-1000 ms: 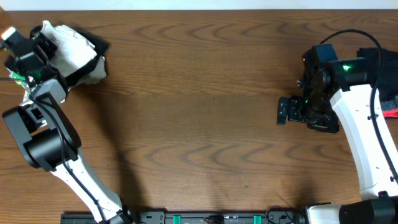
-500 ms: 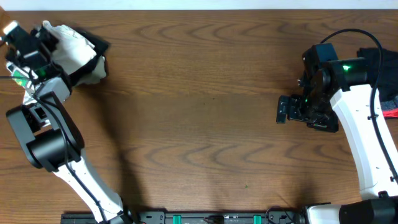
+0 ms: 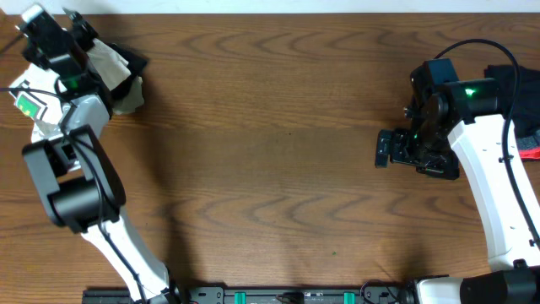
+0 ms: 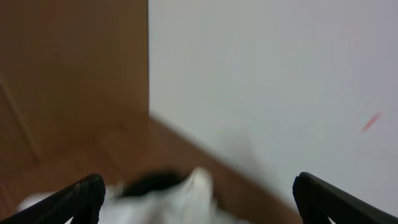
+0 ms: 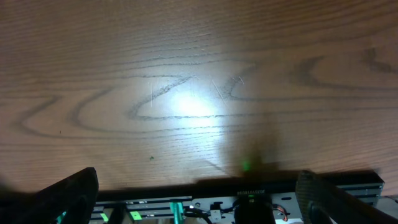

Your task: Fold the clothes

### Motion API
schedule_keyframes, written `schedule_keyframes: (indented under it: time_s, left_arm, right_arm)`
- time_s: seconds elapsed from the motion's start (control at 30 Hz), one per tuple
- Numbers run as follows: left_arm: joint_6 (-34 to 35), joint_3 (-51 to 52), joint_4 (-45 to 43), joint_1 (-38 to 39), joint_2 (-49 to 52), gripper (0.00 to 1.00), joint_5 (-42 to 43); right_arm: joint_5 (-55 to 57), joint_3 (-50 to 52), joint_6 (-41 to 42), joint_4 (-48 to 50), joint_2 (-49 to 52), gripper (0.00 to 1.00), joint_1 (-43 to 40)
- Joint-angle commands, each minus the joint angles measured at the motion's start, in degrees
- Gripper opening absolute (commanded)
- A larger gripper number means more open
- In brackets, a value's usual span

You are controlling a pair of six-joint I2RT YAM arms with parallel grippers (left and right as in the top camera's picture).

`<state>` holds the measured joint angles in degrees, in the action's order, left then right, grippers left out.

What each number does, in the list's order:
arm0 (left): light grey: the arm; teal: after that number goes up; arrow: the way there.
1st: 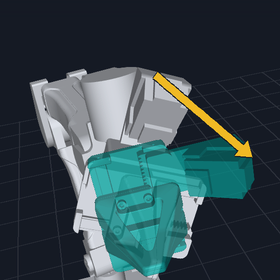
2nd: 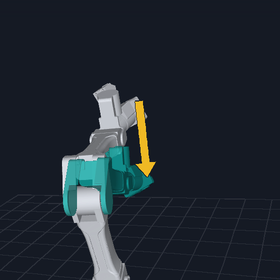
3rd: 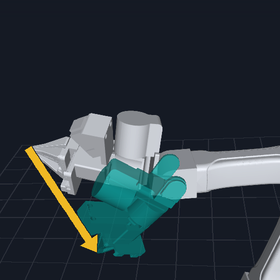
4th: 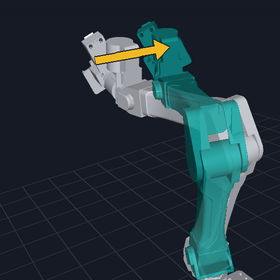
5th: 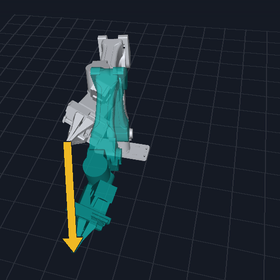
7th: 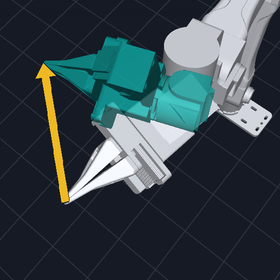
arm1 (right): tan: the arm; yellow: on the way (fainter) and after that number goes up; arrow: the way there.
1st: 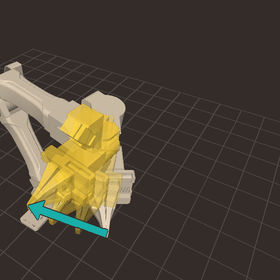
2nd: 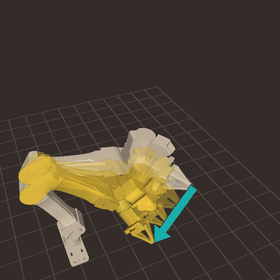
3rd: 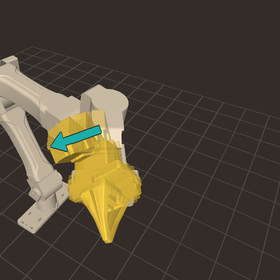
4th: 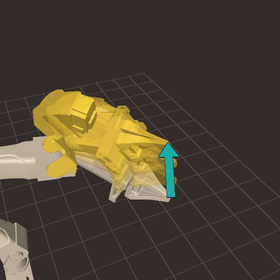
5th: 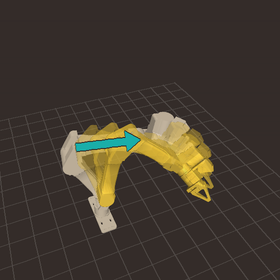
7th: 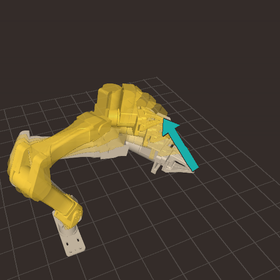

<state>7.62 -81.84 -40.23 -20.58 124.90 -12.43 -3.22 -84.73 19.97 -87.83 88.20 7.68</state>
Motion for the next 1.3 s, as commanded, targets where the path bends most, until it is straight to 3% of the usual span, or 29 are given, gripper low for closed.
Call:
schedule_keyframes:
  time_s: [0.0, 0.23, 0.53, 0.7, 0.93, 1.1, 1.27]
  left_arm:
    - [-0.48, -0.2, 0.81, -0.9, 5.84, 0.98, -0.28]
    - [-0.48, -0.15, 0.31, -0.59, 7.17, 0.98, -0.2]
    - [-0.46, -0.15, 2.4, 2.08, -10.73, 0.98, -0.24]
    - [0.15, -0.15, 15.08, 3.74, -22.86, 0.98, -0.04]
    - [0.17, -0.15, 46.18, 7.1, -43.06, 0.98, 0.85]
    - [0.17, -0.15, 61.77, 8.28, -57.11, 0.98, 16.11]
    - [0.17, -0.13, 67.25, 8.28, -68.43, 0.98, 30.77]
  right_arm:
    - [-0.26, 0.15, 0.15, -0.04, -0.57, 0.99, 0.26]
    - [-0.24, 0.15, 0.13, 0.83, -0.55, 0.99, 0.26]
    - [-0.24, 0.15, 0.15, 0.83, -0.55, 0.99, 0.26]
    - [-0.24, 0.15, 0.13, 1.73, -0.57, 0.99, 0.26]
    - [-0.26, 0.15, 0.13, 1.68, -0.57, 0.99, 0.26]
    - [-2.43, 0.13, -0.85, 1.38, -1.38, 0.94, 0.26]
    - [-4.33, 0.13, -4.0, 1.99, -6.54, 0.89, 0.74]
